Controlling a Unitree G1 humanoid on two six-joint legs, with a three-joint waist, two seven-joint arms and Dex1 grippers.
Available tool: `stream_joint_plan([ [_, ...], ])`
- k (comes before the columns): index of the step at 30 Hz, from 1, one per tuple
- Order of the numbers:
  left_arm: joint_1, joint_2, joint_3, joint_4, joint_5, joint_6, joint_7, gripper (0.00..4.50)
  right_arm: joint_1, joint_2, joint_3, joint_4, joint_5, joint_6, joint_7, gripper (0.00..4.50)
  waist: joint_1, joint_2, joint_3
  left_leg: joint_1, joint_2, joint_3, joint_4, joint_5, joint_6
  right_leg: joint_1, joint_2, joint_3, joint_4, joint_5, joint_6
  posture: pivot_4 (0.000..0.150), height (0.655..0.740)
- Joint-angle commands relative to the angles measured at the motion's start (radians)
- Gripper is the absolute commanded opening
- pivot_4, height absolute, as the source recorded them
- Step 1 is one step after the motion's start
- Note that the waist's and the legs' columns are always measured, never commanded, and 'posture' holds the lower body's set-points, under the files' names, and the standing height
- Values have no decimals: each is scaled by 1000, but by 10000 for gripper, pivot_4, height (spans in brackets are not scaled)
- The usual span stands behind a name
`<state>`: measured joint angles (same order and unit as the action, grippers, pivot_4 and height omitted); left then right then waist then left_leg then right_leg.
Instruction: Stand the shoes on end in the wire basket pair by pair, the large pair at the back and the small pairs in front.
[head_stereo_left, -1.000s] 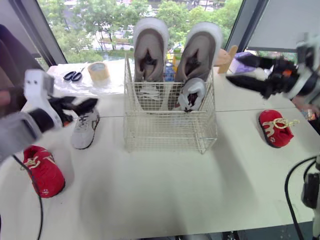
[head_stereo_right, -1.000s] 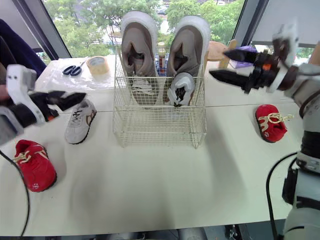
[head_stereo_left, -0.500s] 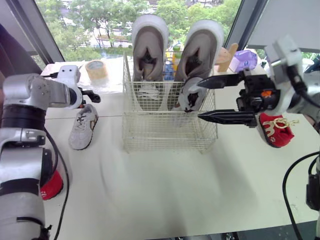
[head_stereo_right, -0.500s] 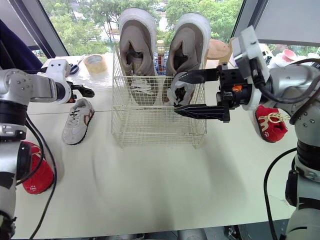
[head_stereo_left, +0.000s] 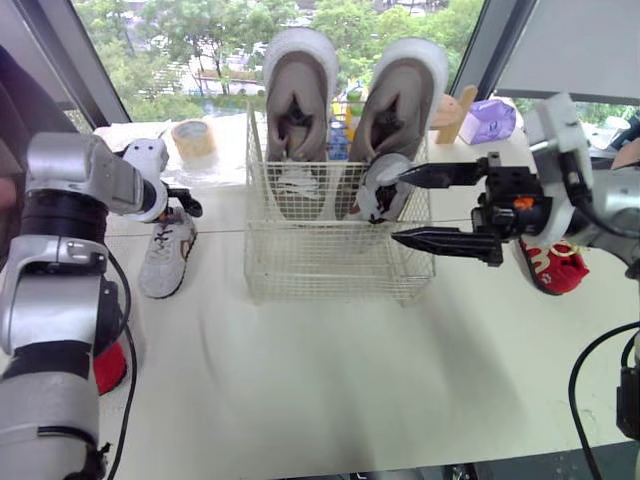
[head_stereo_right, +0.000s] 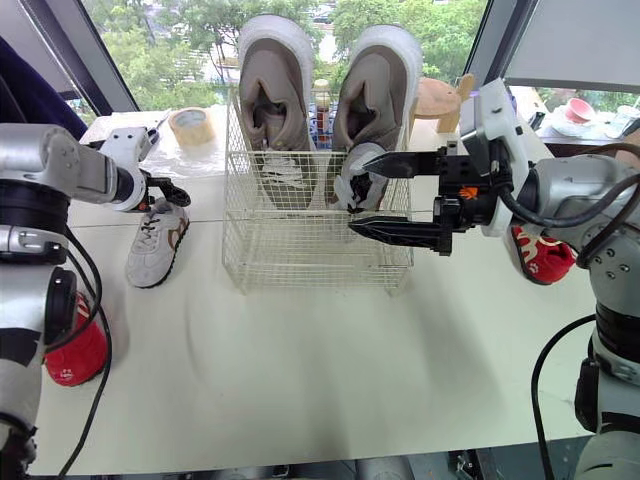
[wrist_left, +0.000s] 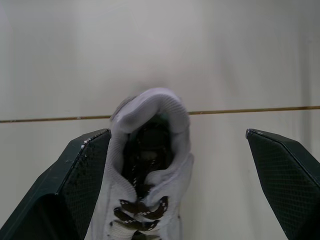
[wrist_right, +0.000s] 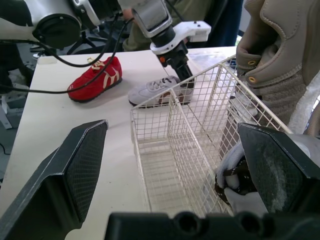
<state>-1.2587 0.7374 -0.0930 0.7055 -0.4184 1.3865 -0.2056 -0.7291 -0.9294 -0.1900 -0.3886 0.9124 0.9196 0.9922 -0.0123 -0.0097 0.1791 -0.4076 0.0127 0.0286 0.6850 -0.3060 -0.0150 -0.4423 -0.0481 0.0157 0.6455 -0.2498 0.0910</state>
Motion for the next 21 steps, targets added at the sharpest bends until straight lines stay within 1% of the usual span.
stream_joint_plan([
  [1, -10, 26, 51, -29, 43, 28, -12, 45000, 1, -10, -39, -22, 22, -6, -19, 44731, 1, 0, 0, 0, 0, 0, 0, 0, 0, 0, 0, 0, 0, 0, 0, 1500, 7400],
  [3, -2, 56, 82, -59, 45, 75, -25, 45000, 12, -8, -46, -26, 31, -3, -34, 44731, 0, 0, 0, 0, 0, 0, 0, -1, 1, 0, 0, 0, 0, 0, 0, 1500, 7400],
  [6, 18, 70, 92, -66, 56, 81, -56, 45000, 21, 0, -40, -24, 33, -10, -48, 44731, 0, 0, 0, 0, 0, 0, 0, -1, 2, -1, 0, 0, 1, 0, 0, 1500, 7400],
  [13, 12, 83, 49, -9, 145, -18, -105, 45000, 16, 9, -23, -10, 17, -28, -61, 44731, 6, -1, 0, 0, 0, -1, 1, 0, 3, 0, 0, 0, 1, 0, 0, 1500, 7400],
  [16, 16, 90, 37, 1, 173, -28, -137, 45000, 22, 10, -26, -11, 11, -36, -72, 44731, 3, -1, 0, 0, 0, -1, 1, 0, 4, 0, 0, 0, 2, 0, 0, 1500, 7400],
  [21, 23, 76, 19, 58, 221, -85, -173, 45000, 29, 14, -26, -20, 17, -37, -87, 44731, 2, -1, 0, 0, 0, -1, 1, 0, 4, 0, 0, 0, 2, 0, 0, 1500, 7400],
])
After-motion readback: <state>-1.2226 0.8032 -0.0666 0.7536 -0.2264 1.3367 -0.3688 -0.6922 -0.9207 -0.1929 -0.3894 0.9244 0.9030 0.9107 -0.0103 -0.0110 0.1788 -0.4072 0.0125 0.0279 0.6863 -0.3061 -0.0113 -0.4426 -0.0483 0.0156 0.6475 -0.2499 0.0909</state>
